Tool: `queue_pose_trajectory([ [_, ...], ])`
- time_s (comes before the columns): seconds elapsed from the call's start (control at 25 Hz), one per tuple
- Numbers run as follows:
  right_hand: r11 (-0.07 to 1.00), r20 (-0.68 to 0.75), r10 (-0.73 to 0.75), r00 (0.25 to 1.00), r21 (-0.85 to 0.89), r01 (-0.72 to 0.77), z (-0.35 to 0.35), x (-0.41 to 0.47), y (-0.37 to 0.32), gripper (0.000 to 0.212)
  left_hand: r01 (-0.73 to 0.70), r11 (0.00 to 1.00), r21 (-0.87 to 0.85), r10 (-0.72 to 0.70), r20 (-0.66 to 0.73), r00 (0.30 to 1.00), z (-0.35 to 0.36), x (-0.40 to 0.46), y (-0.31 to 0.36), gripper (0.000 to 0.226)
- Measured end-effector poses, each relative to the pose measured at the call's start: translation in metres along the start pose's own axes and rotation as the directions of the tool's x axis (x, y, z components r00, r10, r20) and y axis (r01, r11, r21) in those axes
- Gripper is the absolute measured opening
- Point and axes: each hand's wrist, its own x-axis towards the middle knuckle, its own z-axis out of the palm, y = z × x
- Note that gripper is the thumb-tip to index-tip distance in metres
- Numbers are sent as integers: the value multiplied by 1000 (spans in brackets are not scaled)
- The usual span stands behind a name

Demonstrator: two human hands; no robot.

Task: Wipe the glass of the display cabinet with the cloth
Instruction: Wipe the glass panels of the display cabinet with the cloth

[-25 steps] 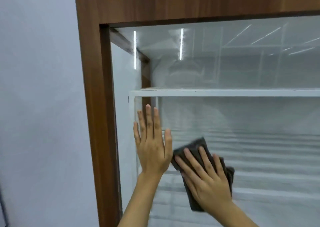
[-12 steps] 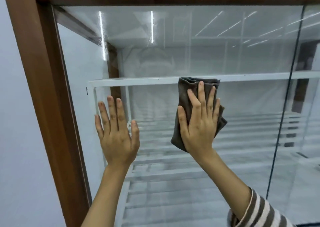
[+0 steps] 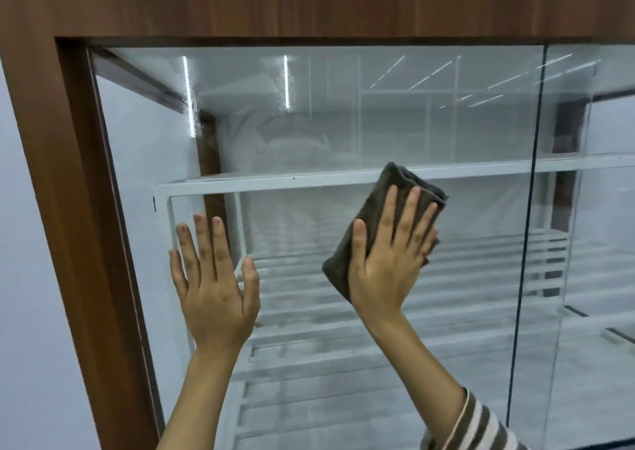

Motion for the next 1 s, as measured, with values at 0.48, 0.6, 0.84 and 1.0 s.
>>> queue_pose_trajectory([
  [0.48, 999, 23, -22, 999, -35, 23, -18, 3, 83, 61, -48, 993, -105, 58, 89, 994, -3, -19, 59, 56],
  [0.6, 982, 40, -188, 981, 31, 187, -12, 10, 59, 54, -106, 980, -166, 125, 110, 986, 11, -35, 96, 54],
  [0.84, 949, 117, -282, 952, -116, 295, -37, -59, 188, 58, -195, 961, -196, 229, 173, 958, 36, -65, 161, 53],
  [1.0, 970, 76, -207, 975, -115, 215, -39, 2, 187, 61, -112, 987, -116, 129, 151, 980, 54, -68, 198, 53],
])
